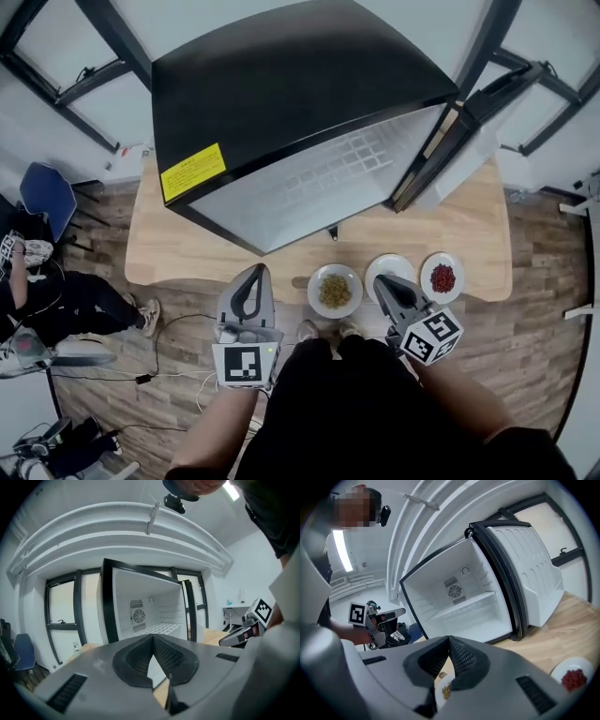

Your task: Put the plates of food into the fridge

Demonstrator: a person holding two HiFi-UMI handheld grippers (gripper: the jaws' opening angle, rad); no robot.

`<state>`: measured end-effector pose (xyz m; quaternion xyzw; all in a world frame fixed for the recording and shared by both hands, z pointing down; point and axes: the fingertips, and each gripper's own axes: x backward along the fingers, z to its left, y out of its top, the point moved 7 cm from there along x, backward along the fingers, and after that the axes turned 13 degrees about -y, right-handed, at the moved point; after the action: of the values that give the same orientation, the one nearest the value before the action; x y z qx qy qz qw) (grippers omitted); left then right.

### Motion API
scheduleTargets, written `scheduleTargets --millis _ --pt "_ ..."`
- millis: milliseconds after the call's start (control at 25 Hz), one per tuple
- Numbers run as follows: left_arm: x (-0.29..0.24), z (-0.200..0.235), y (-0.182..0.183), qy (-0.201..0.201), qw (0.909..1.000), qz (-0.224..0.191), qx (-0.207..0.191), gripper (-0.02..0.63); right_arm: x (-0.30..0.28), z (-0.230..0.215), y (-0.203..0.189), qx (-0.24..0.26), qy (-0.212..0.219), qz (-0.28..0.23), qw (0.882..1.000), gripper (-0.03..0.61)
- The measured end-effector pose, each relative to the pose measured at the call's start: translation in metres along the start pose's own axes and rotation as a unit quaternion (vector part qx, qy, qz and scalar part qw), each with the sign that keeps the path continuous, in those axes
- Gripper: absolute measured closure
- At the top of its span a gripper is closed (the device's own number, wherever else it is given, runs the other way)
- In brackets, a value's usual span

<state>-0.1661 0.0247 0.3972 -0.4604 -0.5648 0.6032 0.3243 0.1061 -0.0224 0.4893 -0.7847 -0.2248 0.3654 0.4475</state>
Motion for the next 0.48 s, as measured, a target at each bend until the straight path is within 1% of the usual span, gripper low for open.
scheduleTargets --millis 200,320,480 --pt "-0.013 0.005 -0.017 -0.047 0.9988 -0.015 0.006 0.609 -0.001 0.005 -0.027 -0.027 -0.032 -0.006 0.999 0.557" --pt "-0.016 0.009 -0.029 -0.07 0.9973 -0.017 0.012 0.609 0.004 0.008 -0.048 -0.044 -0.054 -0.007 0.998 0.557" --pt "-0.024 0.012 -0.046 -0.101 0.9948 -0.018 -0.001 0.609 0.007 0.014 -0.08 -0.057 -0.07 0.004 0.996 0.555"
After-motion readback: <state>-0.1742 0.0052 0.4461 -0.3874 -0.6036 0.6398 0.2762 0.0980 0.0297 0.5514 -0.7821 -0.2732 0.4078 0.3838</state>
